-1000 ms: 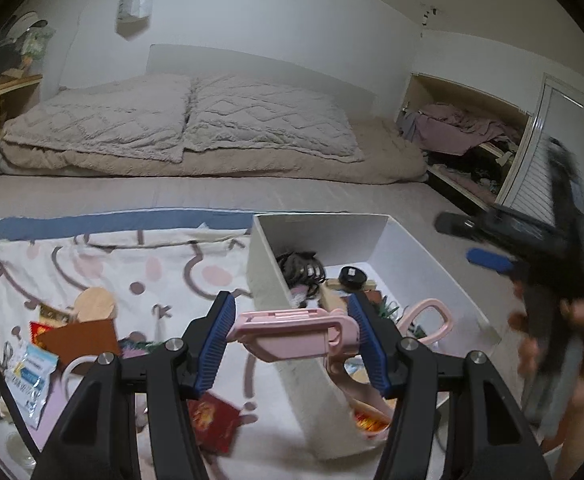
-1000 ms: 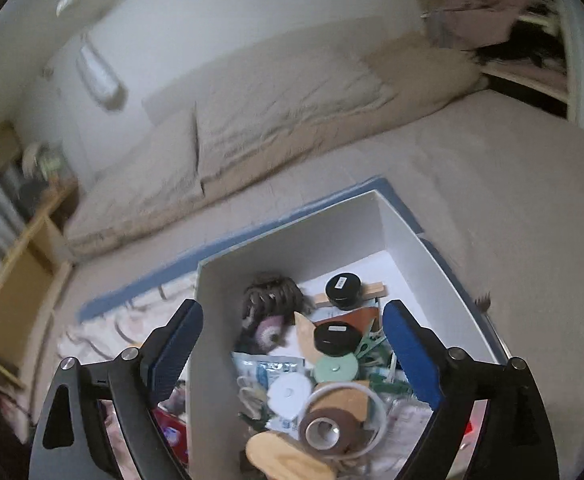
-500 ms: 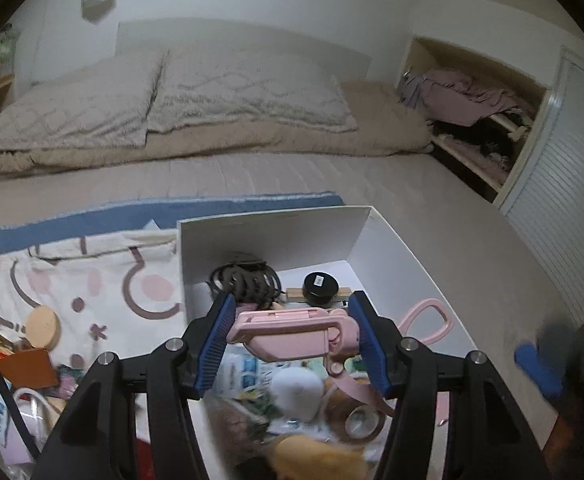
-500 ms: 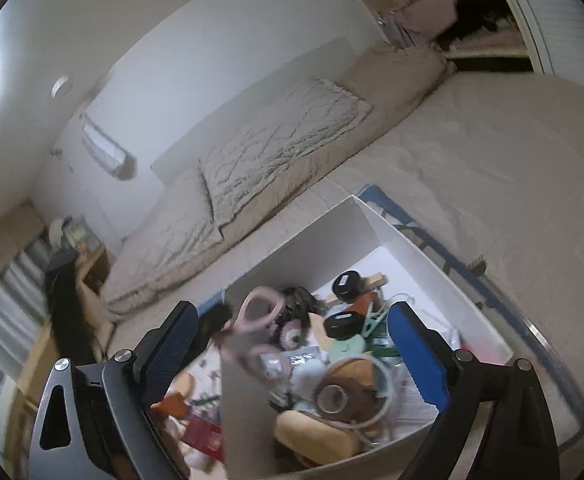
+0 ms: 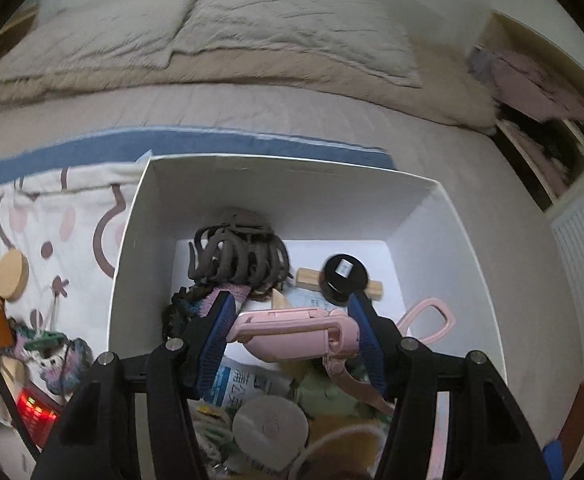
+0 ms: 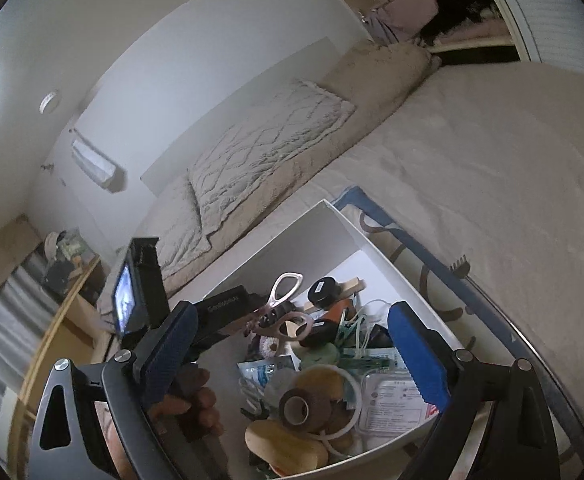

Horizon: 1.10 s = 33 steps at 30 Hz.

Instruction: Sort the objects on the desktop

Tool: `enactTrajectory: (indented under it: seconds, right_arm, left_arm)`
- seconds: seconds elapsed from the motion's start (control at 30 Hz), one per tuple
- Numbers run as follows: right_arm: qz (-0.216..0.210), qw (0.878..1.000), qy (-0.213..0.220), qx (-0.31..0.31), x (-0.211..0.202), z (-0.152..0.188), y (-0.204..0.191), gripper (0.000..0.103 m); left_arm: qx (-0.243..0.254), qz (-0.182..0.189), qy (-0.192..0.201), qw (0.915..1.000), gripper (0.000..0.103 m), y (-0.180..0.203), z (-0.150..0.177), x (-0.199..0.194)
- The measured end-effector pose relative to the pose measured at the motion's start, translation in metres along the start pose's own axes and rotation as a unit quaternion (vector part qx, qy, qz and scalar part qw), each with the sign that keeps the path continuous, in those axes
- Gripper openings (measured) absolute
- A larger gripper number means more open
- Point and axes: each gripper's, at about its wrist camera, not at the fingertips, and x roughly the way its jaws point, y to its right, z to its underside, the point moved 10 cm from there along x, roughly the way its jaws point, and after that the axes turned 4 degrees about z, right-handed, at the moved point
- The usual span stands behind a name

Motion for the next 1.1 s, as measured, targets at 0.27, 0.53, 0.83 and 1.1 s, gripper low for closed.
enactTrajectory:
  seconds: [0.27, 0.53, 0.83, 1.1]
  right_arm:
    - [0.007, 1.0, -0.007, -0.005, 0.003, 0.001, 0.005, 0.096]
    - [0.0, 1.0, -0.015, 0.008, 0.007, 0.001, 0.01, 0.096]
    - [0.001, 1.0, -0.014, 0.016, 0.006, -0.001, 0.017, 0.096]
    - [0.008, 1.0, -0.005, 0.01, 0.0, -0.004, 0.016, 0.096]
  left_arm:
    - [-0.063, 0.0, -0.033, 0.9975, 0.059, -0.01, 0.009, 0.023]
    - [-0.1, 0.012, -0.037, 0.9942, 0.077, -0.016, 0.012, 0.022]
    - [-0.059, 0.031, -0.005, 0.9978, 0.077, -0.007, 0.004, -0.003]
    - [-0.002, 0.022, 0.043, 0.9988, 0.079, 0.003, 0.001, -0.039]
